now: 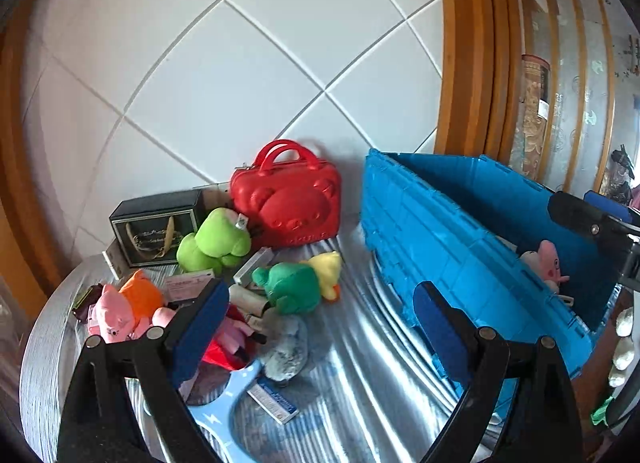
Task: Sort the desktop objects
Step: 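Move both tools back toward the green frog plush on the table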
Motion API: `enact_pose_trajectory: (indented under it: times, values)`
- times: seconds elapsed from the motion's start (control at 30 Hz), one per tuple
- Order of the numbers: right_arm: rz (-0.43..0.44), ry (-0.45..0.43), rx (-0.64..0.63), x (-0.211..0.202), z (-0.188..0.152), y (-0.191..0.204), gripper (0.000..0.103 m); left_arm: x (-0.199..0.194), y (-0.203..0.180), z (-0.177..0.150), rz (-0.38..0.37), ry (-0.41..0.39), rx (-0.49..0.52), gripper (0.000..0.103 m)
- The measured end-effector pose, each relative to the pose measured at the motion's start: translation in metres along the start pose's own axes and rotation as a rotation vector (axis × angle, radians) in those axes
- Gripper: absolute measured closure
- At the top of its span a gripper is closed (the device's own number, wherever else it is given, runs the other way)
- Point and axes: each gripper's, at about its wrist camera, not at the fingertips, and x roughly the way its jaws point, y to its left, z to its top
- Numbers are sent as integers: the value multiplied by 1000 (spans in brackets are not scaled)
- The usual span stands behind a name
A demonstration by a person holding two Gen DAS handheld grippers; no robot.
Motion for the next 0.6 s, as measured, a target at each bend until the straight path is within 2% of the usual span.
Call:
enact_pose_trajectory:
  times: [0.2,0.33,0.47,0.6]
  values:
    - [71,69,-75,39,3,86,0,12,73,-18,28,50,-64,8]
    - [128,157,-112,82,-1,138,0,34,123,-30,58,100,-116,8]
    - [170,251,-121,134,-15,173,0,74,173,-38,123,166,-153,8]
    - [191,348,-130,206,-24,196,0,131,224,-31,194,234,-179,8]
